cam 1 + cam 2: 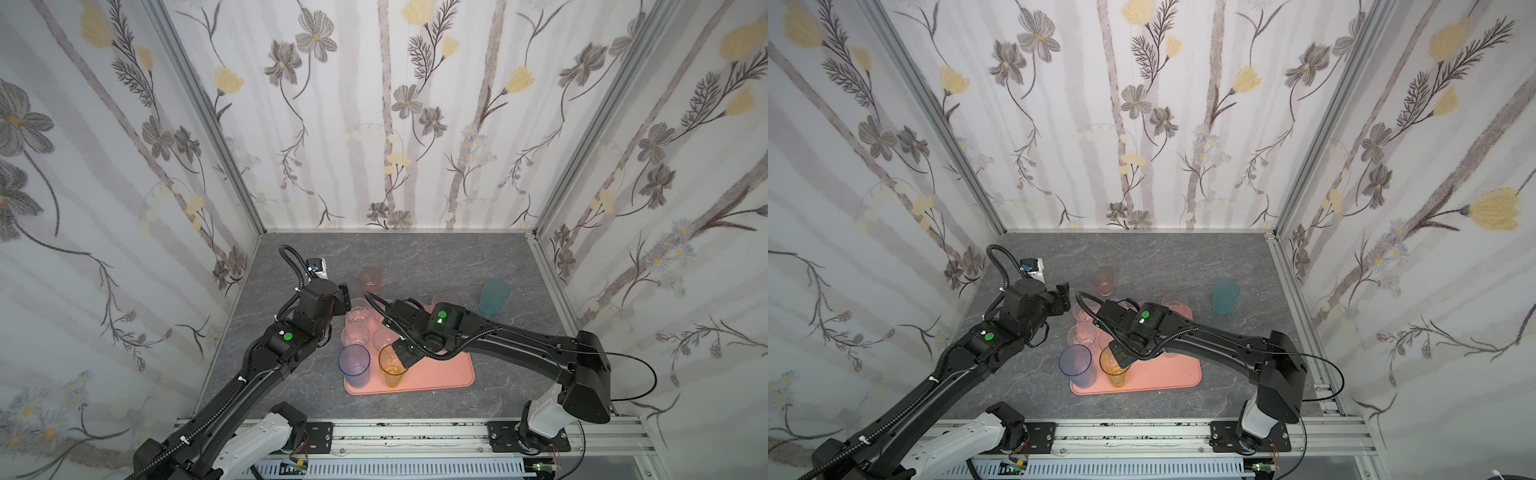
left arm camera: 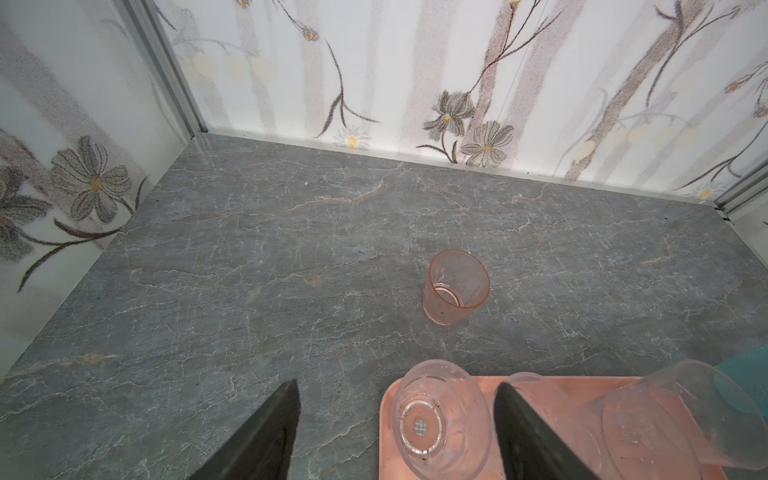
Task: Place the glasses into the tray
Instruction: 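Lower the yellow glass beside the blue glass and open the right gripper, then raise the right gripper and move it to the teal glass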
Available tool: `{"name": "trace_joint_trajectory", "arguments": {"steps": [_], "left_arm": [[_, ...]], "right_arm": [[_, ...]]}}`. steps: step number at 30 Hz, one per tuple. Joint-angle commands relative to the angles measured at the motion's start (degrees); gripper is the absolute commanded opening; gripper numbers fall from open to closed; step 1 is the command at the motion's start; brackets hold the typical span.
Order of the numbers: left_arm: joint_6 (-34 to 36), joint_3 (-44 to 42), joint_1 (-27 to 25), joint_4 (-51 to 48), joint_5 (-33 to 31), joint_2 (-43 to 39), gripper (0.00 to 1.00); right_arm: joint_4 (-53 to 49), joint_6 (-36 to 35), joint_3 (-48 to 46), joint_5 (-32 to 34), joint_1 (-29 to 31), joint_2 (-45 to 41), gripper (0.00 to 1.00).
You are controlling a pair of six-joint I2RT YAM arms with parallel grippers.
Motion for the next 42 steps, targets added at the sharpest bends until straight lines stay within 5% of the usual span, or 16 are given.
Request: {"name": "trace_joint_trajectory", "arguments": {"steps": [1,5,16,21,42], "left_arm": [[-0.6,-0.4,0.1,0.1,-0.2,-0.5,0.76],[-0.5,-0.5,0.2,0.2,-0.2,-0.5,0.76],[-0.1,1.5,0.2,0.2,0.2,1.4,0.76],[0.2,4.0,0.2,0.3,1.0,3.4,0.76],[6.2,4.9,-2.8,10.7,8.1,12.1,0.78]], "right_arm": [[3.4,0.2,0.4,2.3,-0.1,1.0,0.0],[3.9,0.4,0.2,2.5,-0.1,1.4,0.01],[3.6,0.5,2.3,-2.9,-0.7,0.0,0.3],[1.7,-0.9,5.8,-4.9,-3.9,-2.6,0.35],[11.5,-8.0,-3.2,1.8,-51.2,-10.2,0.43]]}}
